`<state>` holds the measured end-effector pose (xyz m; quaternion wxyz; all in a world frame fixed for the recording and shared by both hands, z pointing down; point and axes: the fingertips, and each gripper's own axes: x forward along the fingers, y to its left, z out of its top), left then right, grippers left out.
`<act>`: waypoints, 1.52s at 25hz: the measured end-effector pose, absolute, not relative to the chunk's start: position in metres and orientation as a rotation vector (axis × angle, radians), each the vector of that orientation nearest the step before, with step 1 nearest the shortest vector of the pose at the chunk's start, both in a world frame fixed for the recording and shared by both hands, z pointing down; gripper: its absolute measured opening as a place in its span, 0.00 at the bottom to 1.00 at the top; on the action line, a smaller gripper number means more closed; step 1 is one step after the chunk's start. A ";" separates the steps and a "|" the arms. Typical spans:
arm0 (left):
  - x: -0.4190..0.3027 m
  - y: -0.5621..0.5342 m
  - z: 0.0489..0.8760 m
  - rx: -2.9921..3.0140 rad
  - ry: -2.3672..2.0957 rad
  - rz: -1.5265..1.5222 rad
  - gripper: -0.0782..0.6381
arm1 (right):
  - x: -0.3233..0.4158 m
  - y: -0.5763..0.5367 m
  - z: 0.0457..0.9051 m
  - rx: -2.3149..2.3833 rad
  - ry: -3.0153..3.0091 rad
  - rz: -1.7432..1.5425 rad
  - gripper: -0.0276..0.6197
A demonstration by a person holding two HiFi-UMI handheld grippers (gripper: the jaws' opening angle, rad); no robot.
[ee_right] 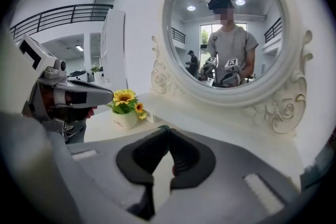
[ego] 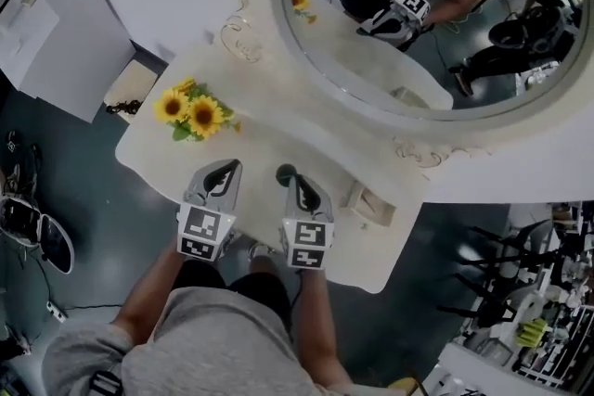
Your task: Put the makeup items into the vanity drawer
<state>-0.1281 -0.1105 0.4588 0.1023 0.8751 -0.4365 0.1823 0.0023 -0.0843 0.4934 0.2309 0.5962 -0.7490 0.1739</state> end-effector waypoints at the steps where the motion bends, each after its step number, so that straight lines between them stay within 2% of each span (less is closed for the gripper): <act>1: -0.120 -0.111 0.454 2.606 -1.270 0.531 0.12 | 0.008 -0.082 0.489 1.663 -2.052 0.477 0.07; 23: 0.055 -0.078 0.431 2.907 -0.756 0.519 0.12 | 0.164 0.001 0.457 2.158 -1.714 0.526 0.07; 38: 0.130 -0.057 0.456 2.932 -0.565 0.613 0.12 | 0.237 0.036 0.486 2.273 -1.564 0.629 0.07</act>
